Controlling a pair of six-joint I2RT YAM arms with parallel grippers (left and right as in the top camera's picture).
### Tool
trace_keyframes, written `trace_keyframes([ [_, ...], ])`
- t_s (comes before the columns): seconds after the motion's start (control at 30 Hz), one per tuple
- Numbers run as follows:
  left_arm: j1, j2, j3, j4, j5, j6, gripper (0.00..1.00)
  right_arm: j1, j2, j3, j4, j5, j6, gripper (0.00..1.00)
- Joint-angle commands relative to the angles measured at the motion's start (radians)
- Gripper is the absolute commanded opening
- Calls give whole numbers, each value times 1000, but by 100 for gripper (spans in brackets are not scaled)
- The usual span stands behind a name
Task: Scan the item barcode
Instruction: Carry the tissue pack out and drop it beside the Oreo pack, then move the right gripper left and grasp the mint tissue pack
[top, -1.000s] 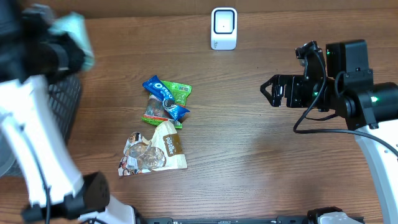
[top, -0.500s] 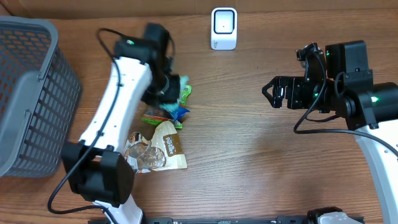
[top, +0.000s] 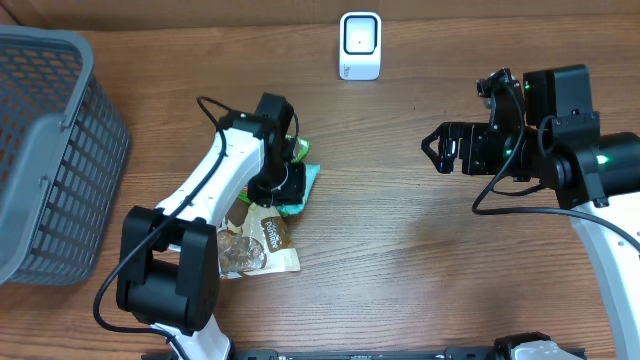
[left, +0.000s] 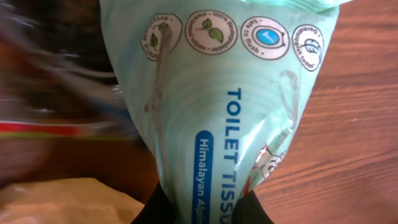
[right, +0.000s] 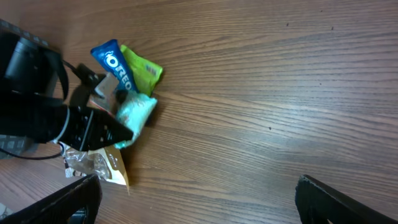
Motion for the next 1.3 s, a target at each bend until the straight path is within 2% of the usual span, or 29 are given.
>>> trace_keyframes([
  [0.0, -7, 3, -49, -21, 31, -40, 4, 4, -2, 25, 6, 4, -4, 100],
  [0.03, -15, 2, -49, -24, 52, -25, 5, 4, -2, 25, 7, 4, -4, 100],
  [0.17, -34, 2, -44, -24, 113, 18, 57, 4, -2, 25, 11, 0, 0, 100],
  [0.27, -27, 2, -3, -49, 119, 17, 73, 4, 0, 25, 14, 0, 34, 100],
  [0.5, 42, 1, 312, -192, 115, 45, 76, 5, 82, 25, 40, -117, 106, 99],
  [0.6, 91, 1, 484, -233, 102, 47, 77, 17, 156, 25, 55, -183, 109, 95],
  [0.67, 130, 1, 591, -232, 83, 47, 85, 34, 208, 25, 74, -203, 126, 93],
  [0.73, 165, 1, 656, -224, 77, 43, 100, 58, 253, 25, 95, -202, 148, 91],
  [0.87, 224, 1, 713, -179, 78, 33, 100, 156, 359, 25, 145, -202, 167, 90],
  [1.03, 229, 4, 712, -176, 66, 18, 100, 285, 497, 25, 224, -201, 218, 90],
  [1.27, 227, 4, 712, -172, -47, 17, 100, 400, 668, 25, 324, -202, 320, 87],
])
